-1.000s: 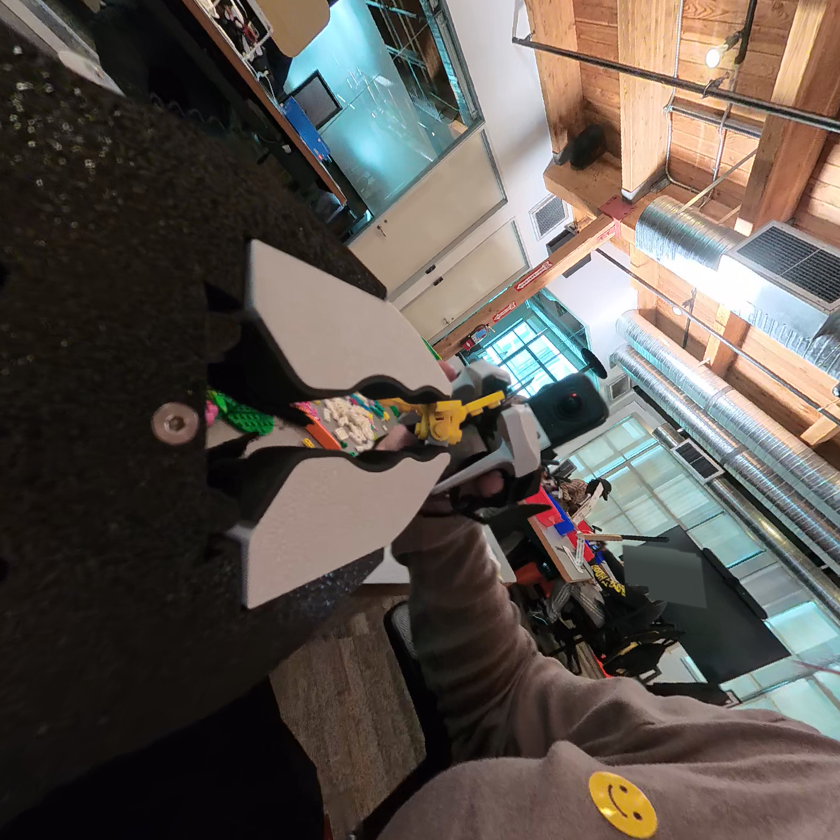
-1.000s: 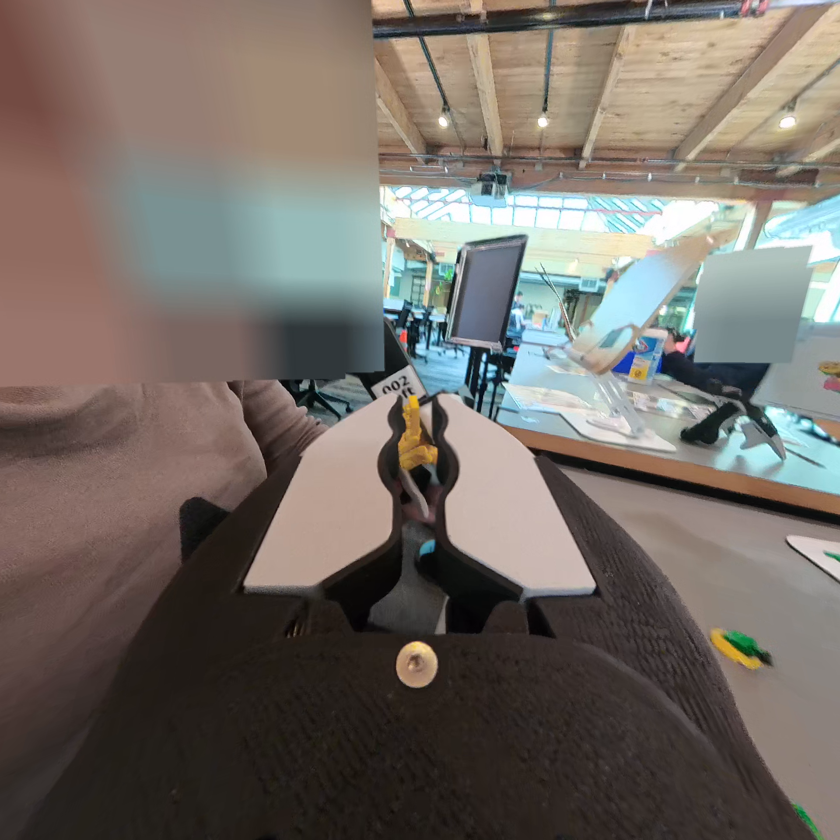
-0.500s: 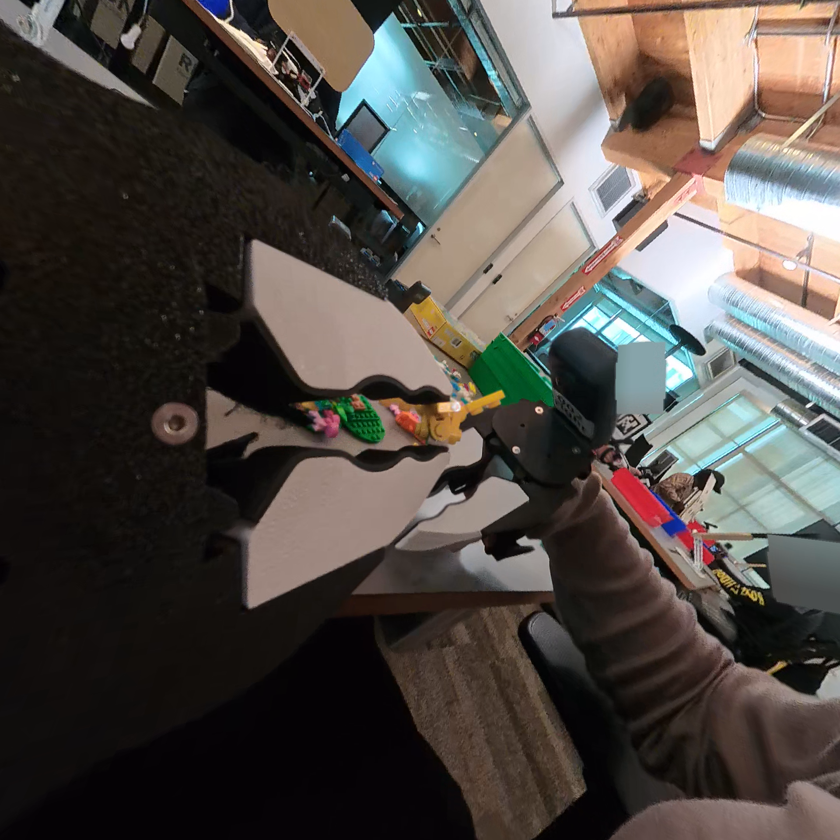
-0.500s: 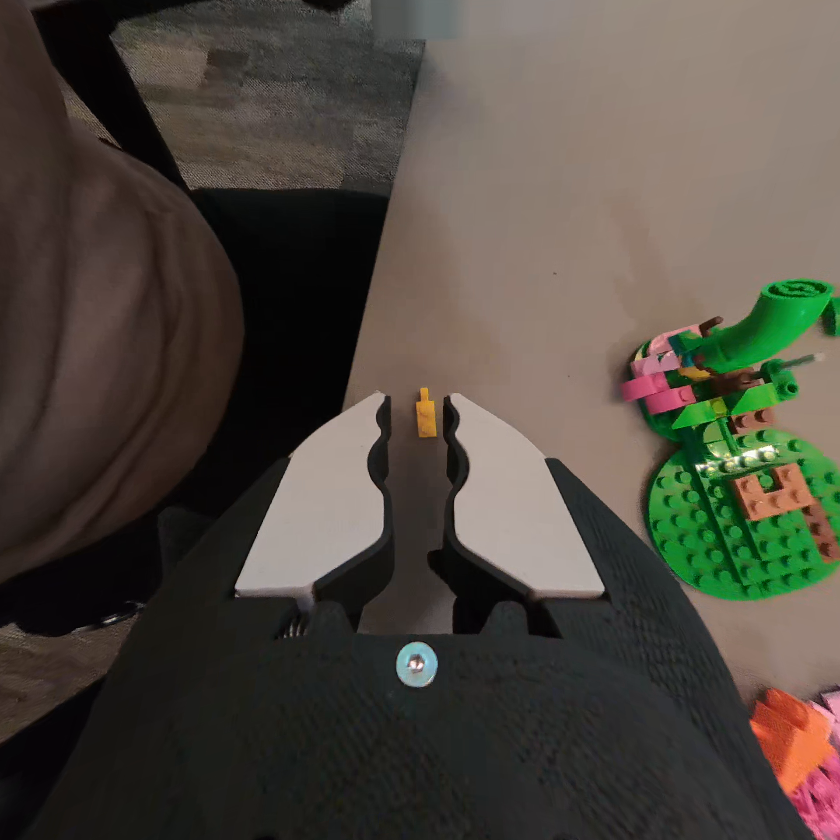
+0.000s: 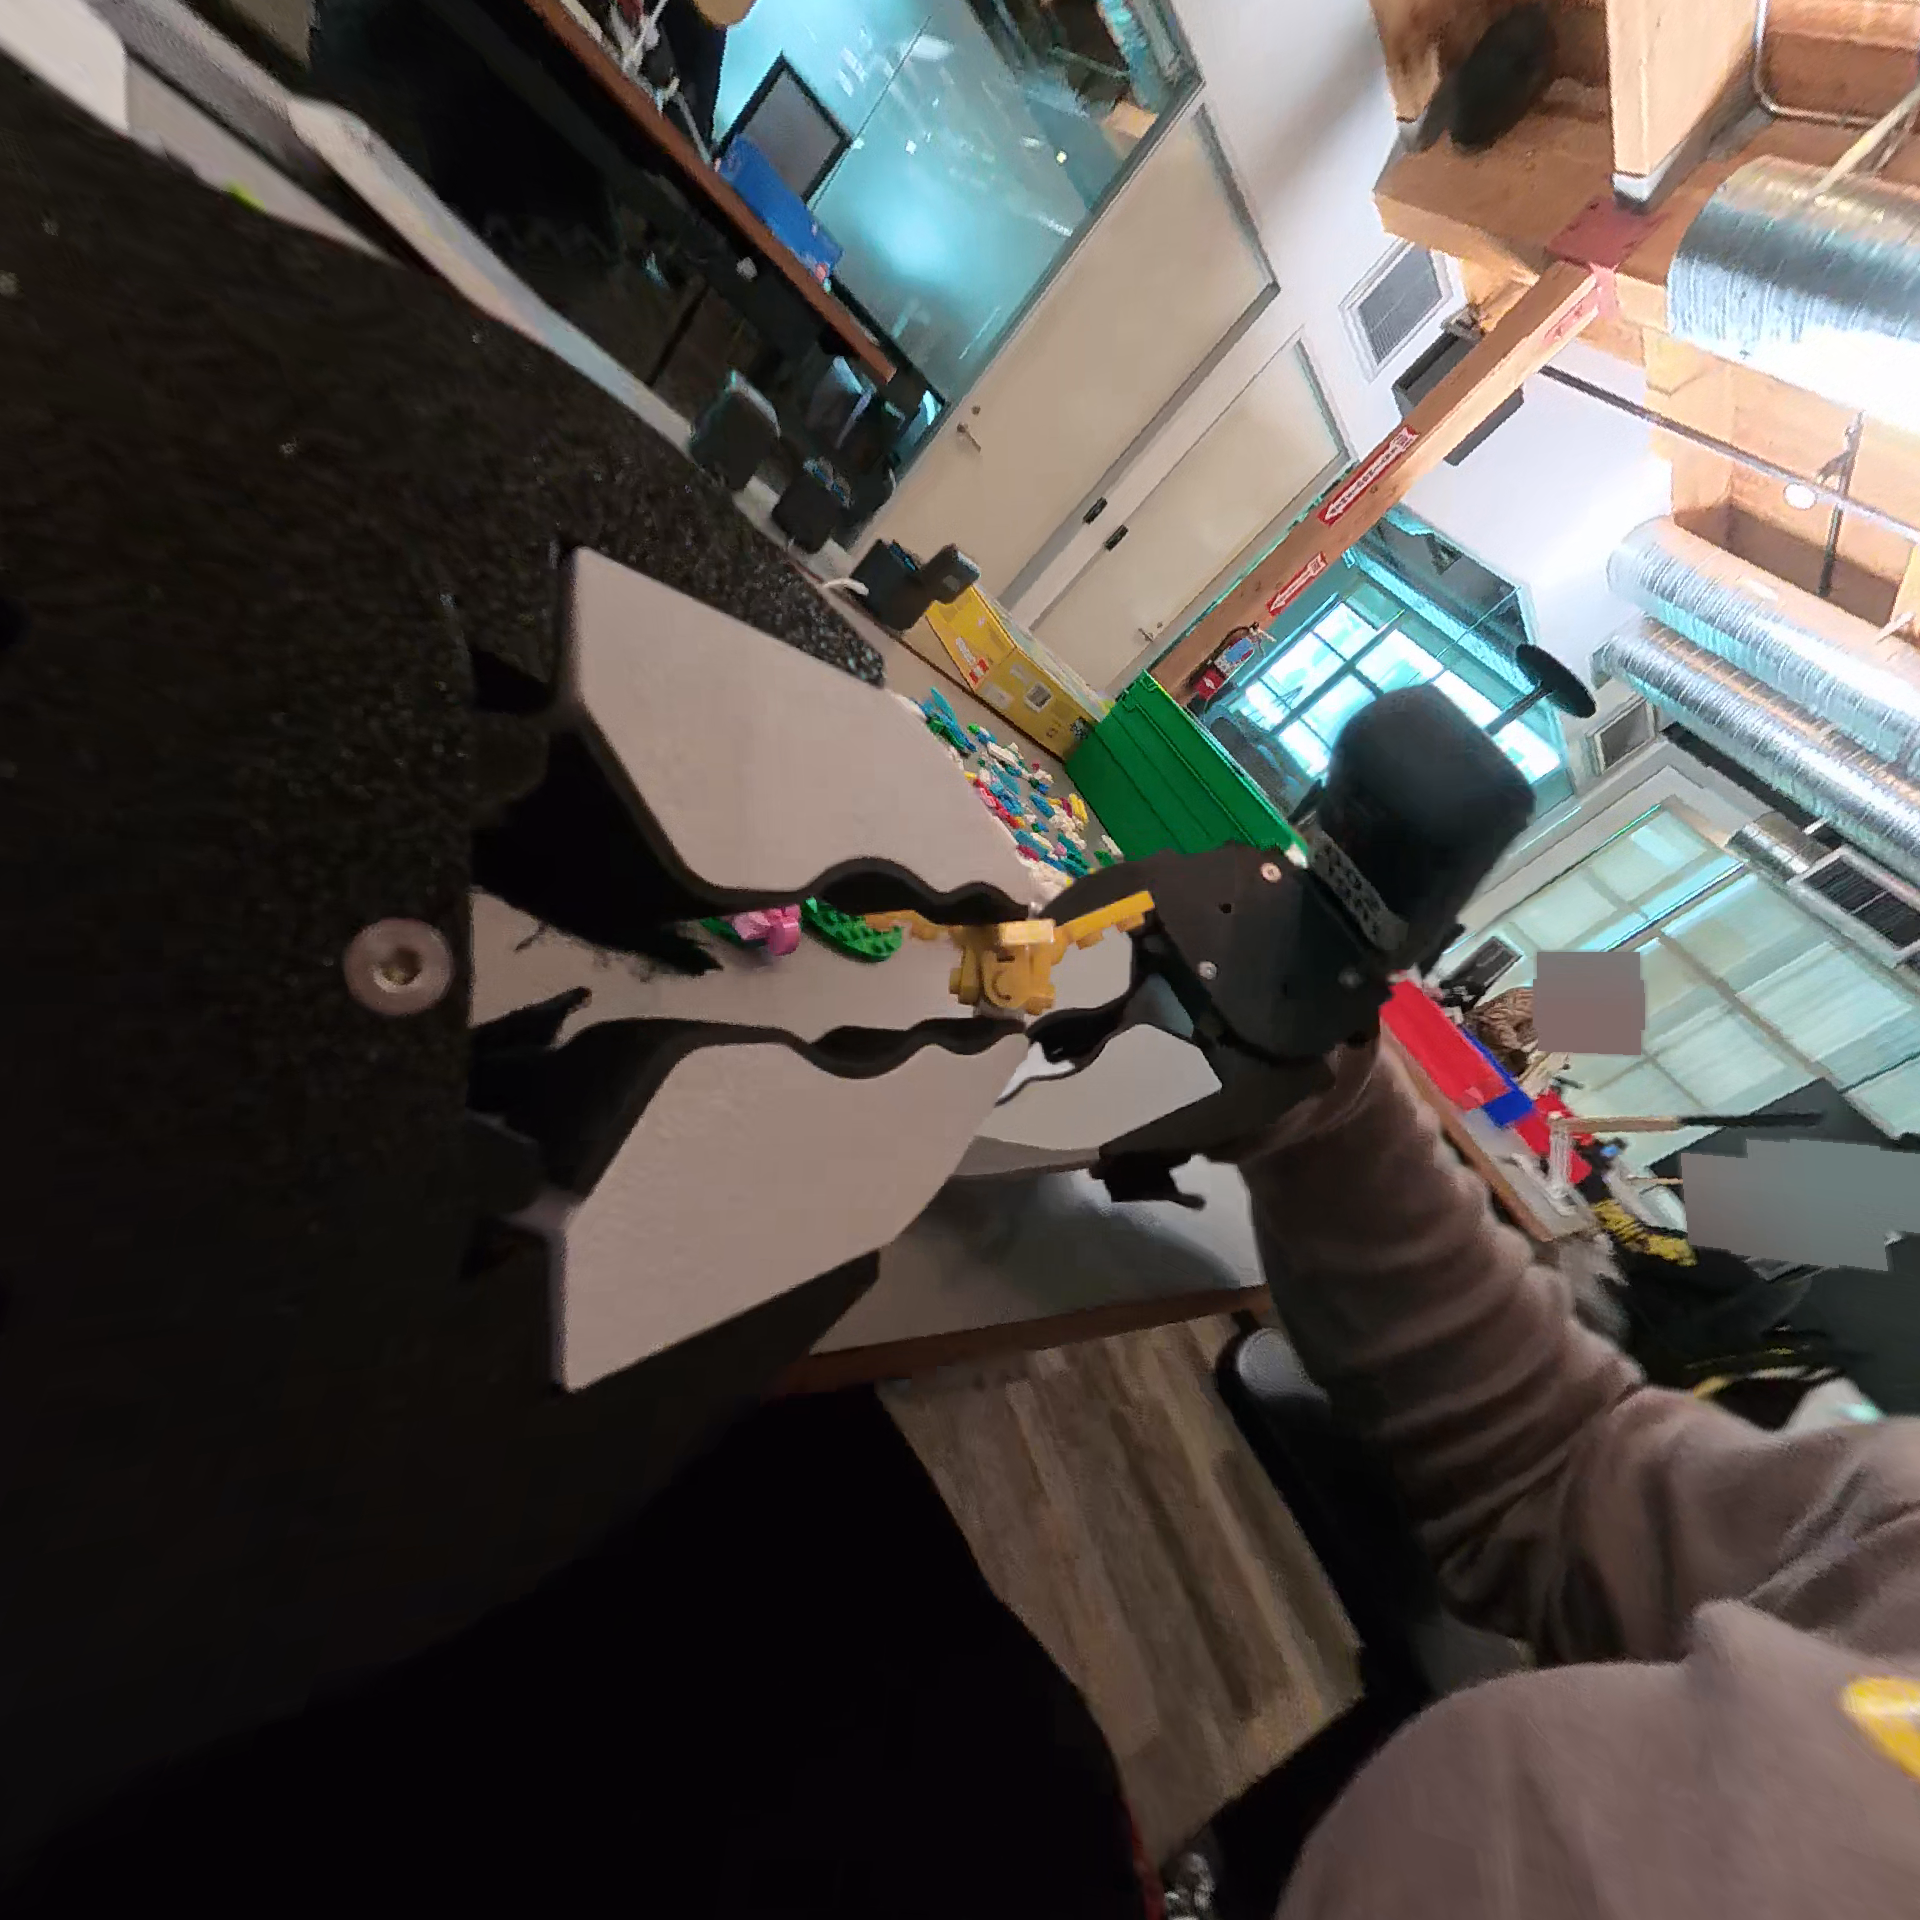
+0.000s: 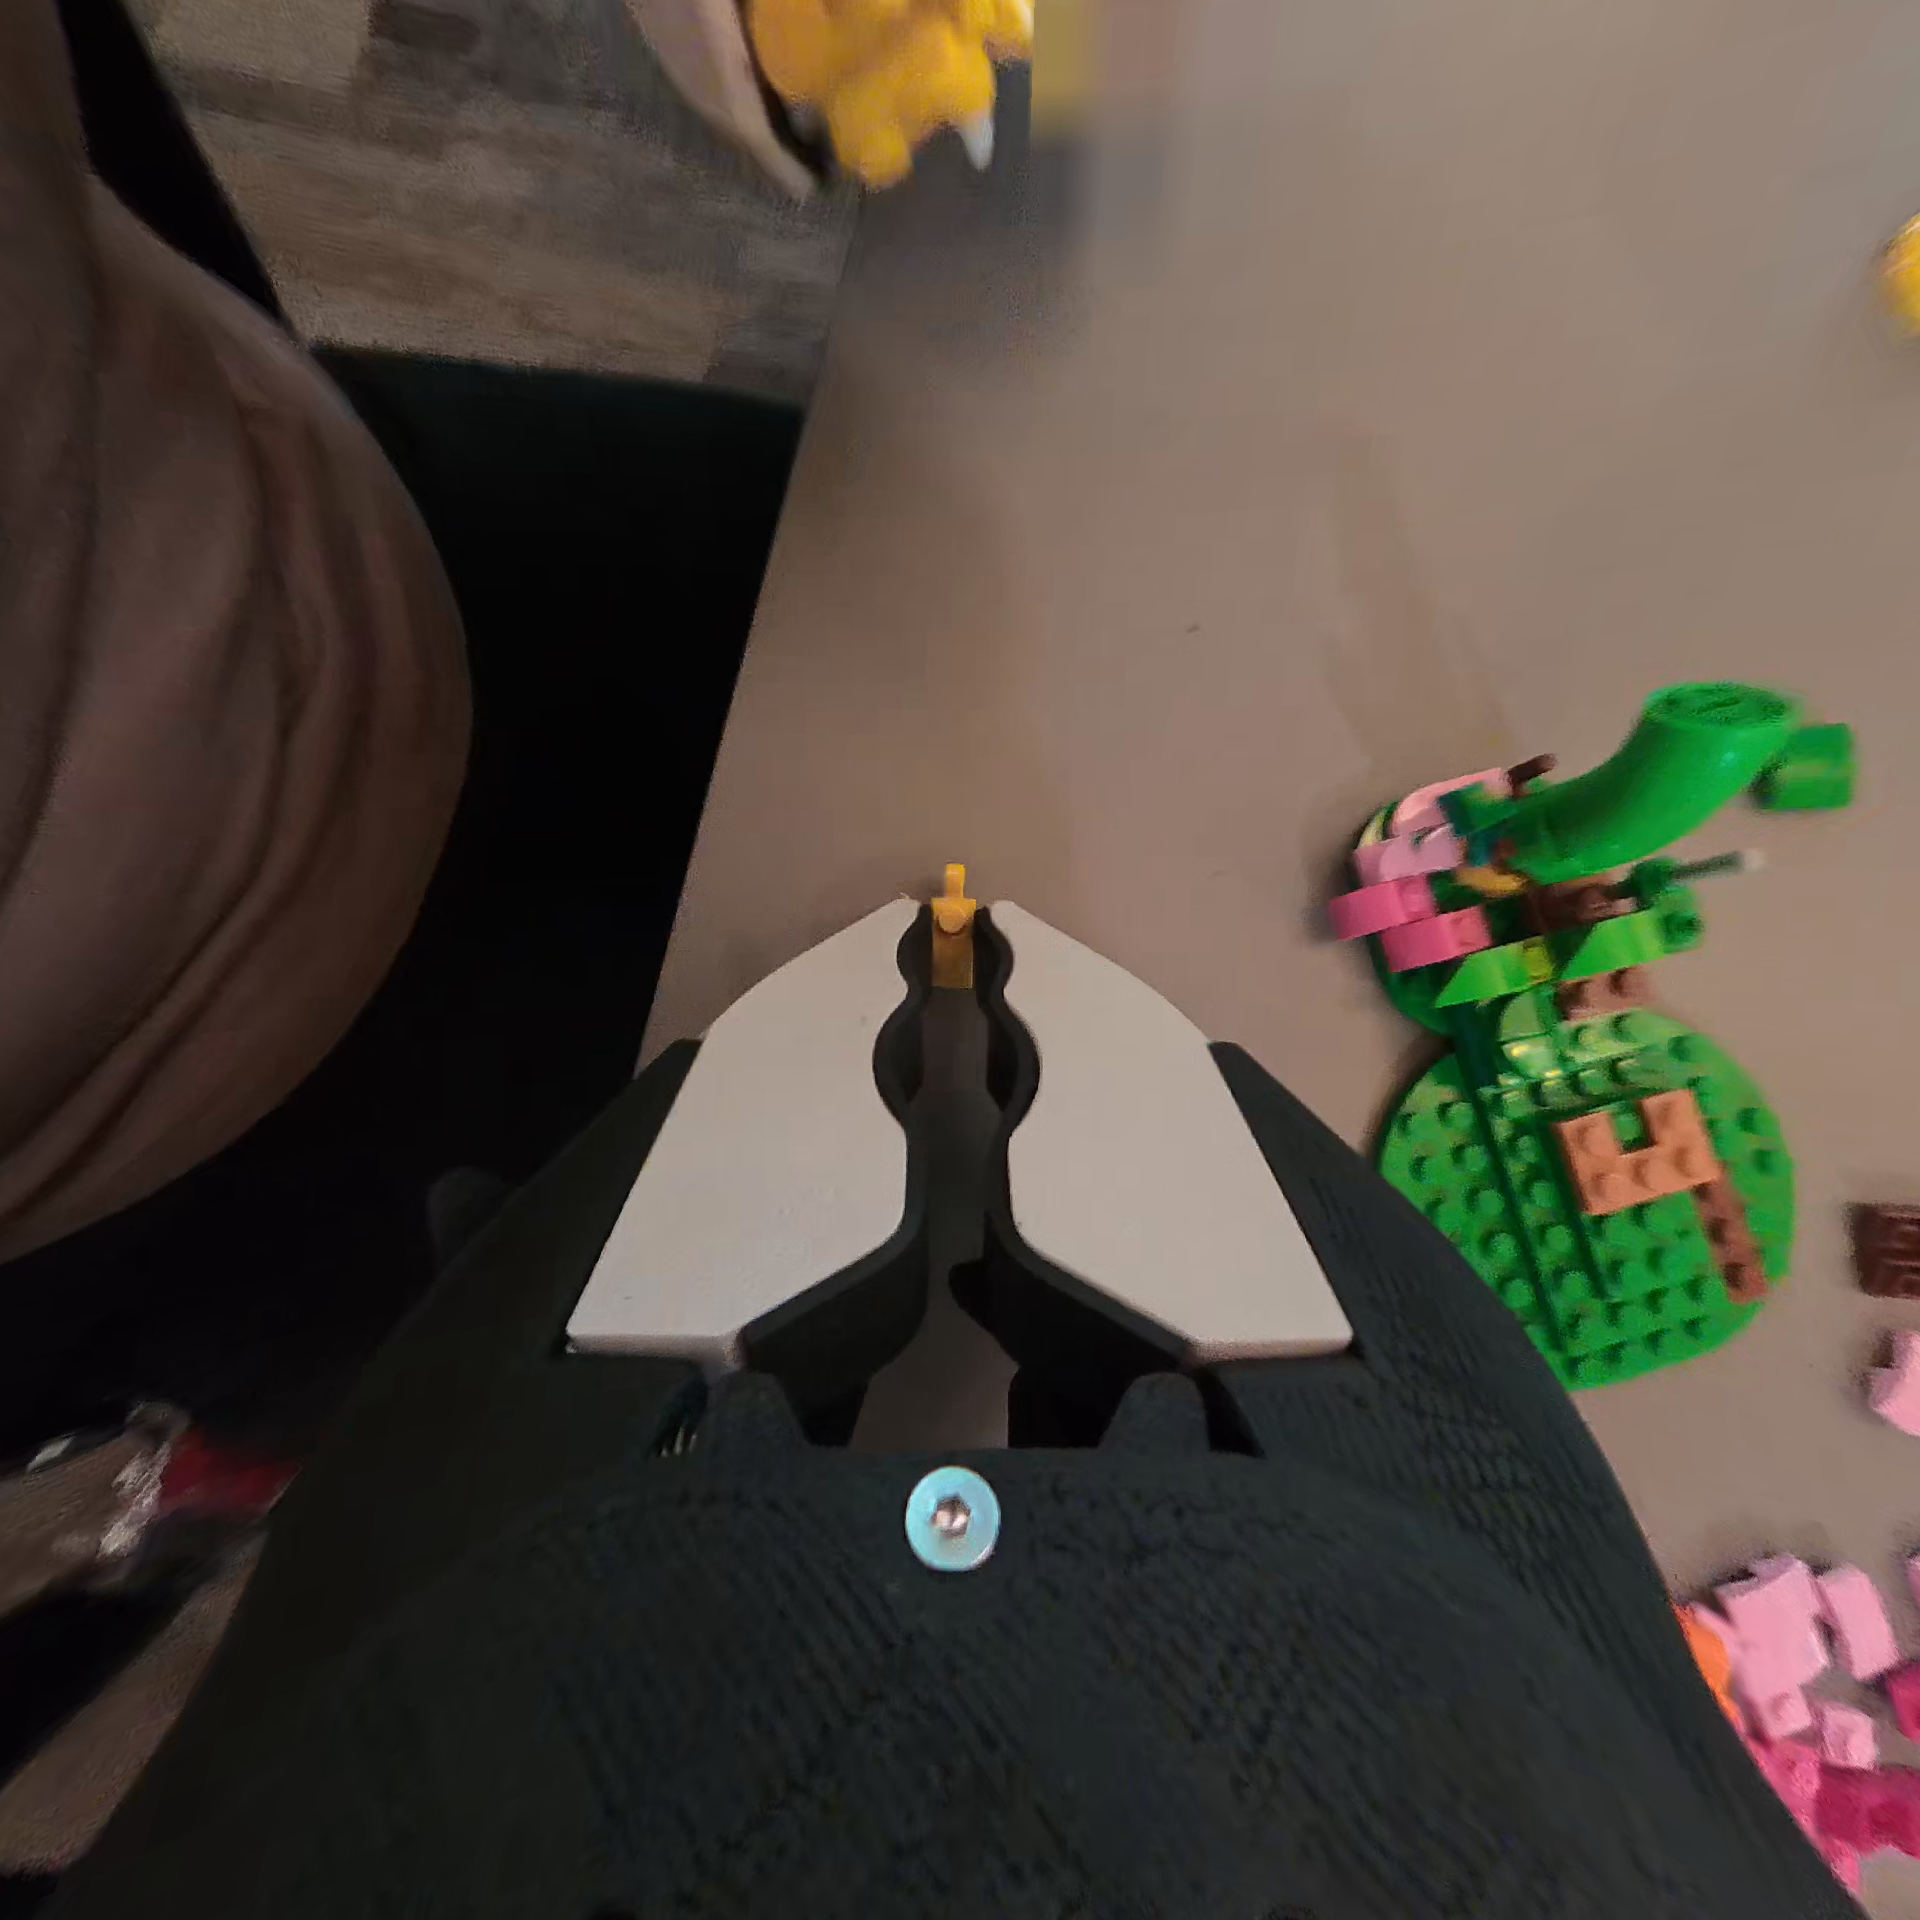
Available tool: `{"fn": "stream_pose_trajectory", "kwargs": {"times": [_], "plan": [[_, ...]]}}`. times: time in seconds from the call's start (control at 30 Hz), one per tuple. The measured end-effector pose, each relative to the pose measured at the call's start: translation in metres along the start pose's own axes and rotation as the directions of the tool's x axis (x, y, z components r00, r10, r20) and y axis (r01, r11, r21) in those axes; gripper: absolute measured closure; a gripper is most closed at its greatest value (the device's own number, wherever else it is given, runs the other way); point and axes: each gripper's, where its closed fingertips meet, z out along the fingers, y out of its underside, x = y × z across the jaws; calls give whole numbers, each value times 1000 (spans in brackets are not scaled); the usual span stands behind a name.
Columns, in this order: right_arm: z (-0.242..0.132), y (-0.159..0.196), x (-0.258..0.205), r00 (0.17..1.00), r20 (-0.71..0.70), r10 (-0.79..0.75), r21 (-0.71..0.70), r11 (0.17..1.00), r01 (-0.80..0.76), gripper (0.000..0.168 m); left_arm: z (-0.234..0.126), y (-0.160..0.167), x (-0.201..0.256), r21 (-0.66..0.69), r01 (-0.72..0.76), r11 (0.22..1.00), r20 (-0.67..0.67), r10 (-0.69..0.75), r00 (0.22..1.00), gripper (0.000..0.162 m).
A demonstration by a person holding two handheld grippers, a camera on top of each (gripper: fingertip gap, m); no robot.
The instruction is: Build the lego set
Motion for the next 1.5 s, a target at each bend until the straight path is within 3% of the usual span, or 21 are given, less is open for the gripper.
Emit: {"fn": "stream_pose_trajectory", "kwargs": {"times": [0.03,0.1,0.17,0.37,0.47,0.57,0.7,0.9,1.0,1.1,1.23,1.5], "plan": [[-3,-9,4,1000,-29,-7,67,998,9,163,0,2,-5,15,31,999,5,-31,1000,145],[-16,-31,16,992,-125,-7,225,974,36,163,1,5,-13,36,57,998,11,-58,998,145],[-27,-38,22,981,-190,-42,270,958,93,163,4,9,-20,32,10,999,5,-10,1000,145],[-48,-47,27,993,-100,60,407,913,-14,163,22,12,-20,32,-343,939,-99,345,934,145],[-55,-48,40,970,-241,28,417,905,78,163,32,18,-20,69,-432,899,-113,437,892,145],[-68,-54,53,828,-543,-141,348,860,374,163,40,20,-24,132,-416,900,-87,429,899,145],[-84,-58,61,513,-805,-298,119,766,632,163,47,24,-31,179,-390,903,-41,403,914,145],[-80,-61,64,105,-902,-418,-220,656,722,164,46,15,-42,231,-190,954,-40,205,978,145],[-84,-66,66,-46,-906,-421,-330,634,700,163,45,13,-51,243,-24,970,-53,38,998,145],[-89,-67,69,-92,-915,-394,-347,648,678,163,44,14,-62,253,100,962,-45,-92,995,145],[-88,-66,82,-164,-881,-444,-442,648,621,163,46,16,-79,287,369,884,-60,-368,928,145],[-82,-63,102,-41,-919,-393,-356,778,518,163,52,30,-90,261,538,801,-76,-539,839,145]]}}
